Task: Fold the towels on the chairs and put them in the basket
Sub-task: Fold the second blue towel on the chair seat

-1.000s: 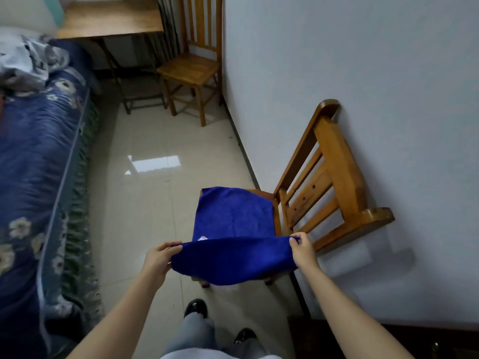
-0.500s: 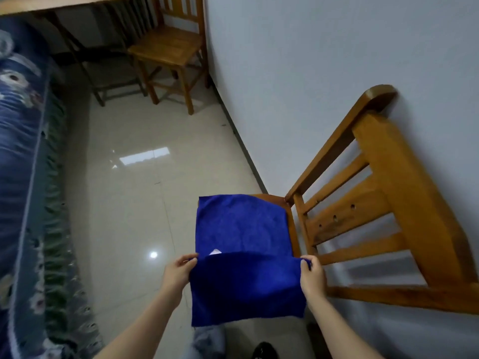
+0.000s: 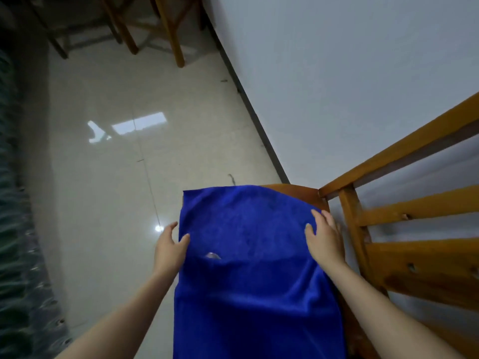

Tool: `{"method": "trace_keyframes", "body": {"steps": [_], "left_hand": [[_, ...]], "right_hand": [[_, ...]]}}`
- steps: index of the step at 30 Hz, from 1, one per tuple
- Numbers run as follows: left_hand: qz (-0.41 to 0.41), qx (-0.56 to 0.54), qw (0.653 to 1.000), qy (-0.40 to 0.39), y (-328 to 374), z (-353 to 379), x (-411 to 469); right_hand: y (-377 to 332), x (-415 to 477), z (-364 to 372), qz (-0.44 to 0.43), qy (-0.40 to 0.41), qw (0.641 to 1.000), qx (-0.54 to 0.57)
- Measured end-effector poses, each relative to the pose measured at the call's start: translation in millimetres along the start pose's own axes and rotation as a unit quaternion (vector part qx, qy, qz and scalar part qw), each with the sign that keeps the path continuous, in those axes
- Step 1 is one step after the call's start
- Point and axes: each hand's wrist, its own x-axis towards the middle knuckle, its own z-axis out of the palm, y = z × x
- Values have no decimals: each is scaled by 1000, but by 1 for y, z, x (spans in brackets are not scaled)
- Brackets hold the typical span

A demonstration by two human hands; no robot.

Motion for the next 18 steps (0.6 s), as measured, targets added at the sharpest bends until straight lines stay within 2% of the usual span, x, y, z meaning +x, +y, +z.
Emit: {"method": "trace_keyframes", "body": {"steps": [2, 5, 7, 9, 12, 13, 15, 16, 18], "left_hand": [[-5, -17, 1000, -1, 11, 10, 29], [-24, -58, 998, -15, 29, 21, 54], [-41, -50, 998, 11, 35, 24, 64], [-48, -36, 998, 20, 38, 21, 68], [-21, -21, 998, -48, 38, 19, 67], [-10, -8, 998, -60, 39, 18, 66], [-4, 17, 997, -69, 38, 19, 64], [-6, 32, 997, -71, 37, 19, 64], [-9, 59, 995, -76, 33, 21, 64]], "right_hand": [[-7, 34, 4, -24, -8, 998, -53], [-10, 60, 9, 17, -10, 996, -88], [-10, 60, 15, 17, -7, 992, -129], [-8, 45, 18, -105, 12, 969, -223], [5, 21, 23, -292, -8, 911, -292], [7, 16, 25, -291, -49, 909, -296], [7, 10, 31, -198, -119, 946, -225], [8, 8, 36, -142, -120, 969, -163], [6, 4, 46, -111, -68, 985, -116]]}}
